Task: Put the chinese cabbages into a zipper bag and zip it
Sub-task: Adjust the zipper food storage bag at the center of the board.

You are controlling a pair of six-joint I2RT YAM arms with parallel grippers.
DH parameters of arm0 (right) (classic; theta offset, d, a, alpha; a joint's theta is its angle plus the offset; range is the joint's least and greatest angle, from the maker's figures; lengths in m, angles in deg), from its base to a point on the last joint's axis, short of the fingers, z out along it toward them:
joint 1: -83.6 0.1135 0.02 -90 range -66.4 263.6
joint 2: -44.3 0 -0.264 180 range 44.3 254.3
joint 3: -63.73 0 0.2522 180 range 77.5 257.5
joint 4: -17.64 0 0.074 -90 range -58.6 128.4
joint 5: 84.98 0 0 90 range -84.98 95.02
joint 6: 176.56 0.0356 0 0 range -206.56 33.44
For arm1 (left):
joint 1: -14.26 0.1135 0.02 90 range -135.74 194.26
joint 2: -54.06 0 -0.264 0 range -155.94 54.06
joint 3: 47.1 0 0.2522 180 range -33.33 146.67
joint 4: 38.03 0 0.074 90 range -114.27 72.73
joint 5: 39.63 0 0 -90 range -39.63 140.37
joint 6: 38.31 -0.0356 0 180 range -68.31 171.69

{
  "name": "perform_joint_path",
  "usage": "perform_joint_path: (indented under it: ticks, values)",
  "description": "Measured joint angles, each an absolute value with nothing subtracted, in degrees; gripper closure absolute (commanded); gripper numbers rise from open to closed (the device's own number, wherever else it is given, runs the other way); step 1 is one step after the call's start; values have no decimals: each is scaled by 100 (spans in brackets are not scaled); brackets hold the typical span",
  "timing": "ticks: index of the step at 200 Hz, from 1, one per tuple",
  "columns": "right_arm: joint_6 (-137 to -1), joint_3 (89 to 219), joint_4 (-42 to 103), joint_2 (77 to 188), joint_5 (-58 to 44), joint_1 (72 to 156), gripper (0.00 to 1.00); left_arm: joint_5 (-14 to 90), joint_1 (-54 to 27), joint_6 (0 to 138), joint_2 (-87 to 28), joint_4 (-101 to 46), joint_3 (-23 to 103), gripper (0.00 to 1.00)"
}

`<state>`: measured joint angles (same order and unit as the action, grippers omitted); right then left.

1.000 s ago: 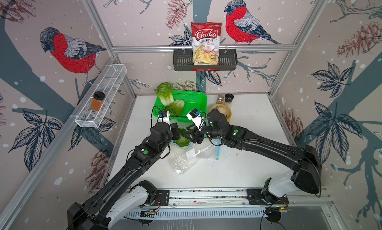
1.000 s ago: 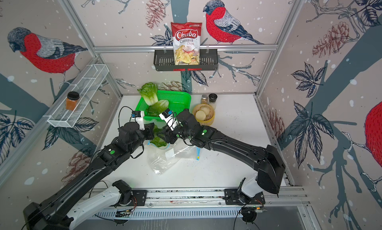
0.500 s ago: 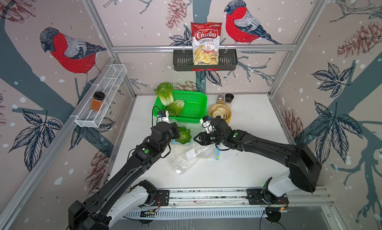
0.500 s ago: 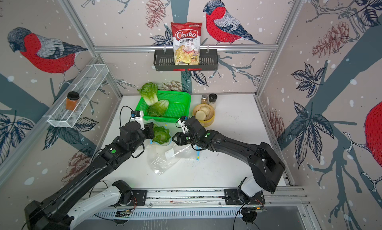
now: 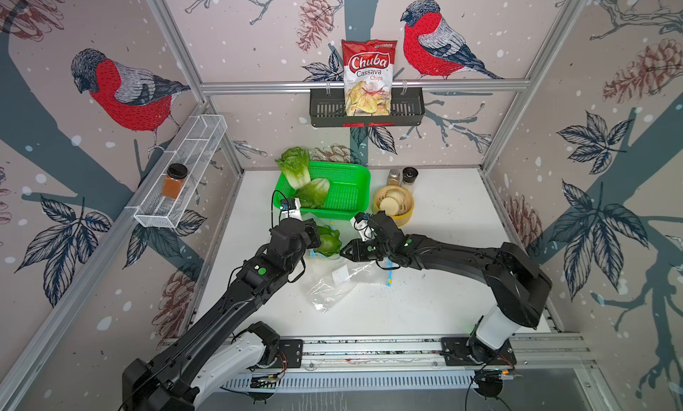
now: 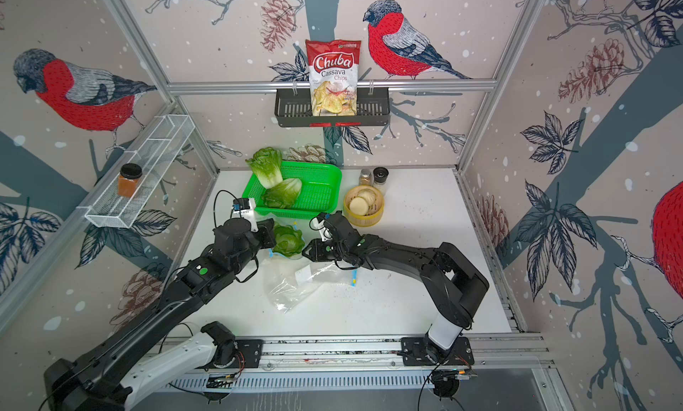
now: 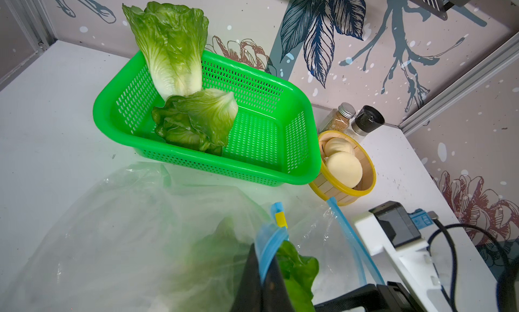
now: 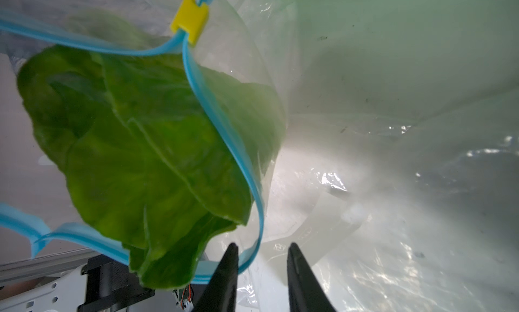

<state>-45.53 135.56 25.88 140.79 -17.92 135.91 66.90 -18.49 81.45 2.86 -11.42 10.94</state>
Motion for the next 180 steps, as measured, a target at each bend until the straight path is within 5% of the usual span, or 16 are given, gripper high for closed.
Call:
perform_joint_path:
  ticks: [62, 180]
  values:
    - [-4397, 13645, 2334, 14287, -1930, 13598, 91, 6686, -1849, 8169, 308, -1195, 1072, 97]
    - [-4972, 15357, 3233, 13712, -1589, 14033, 92, 7763, -1849, 7940, 837, -404, 1933, 97]
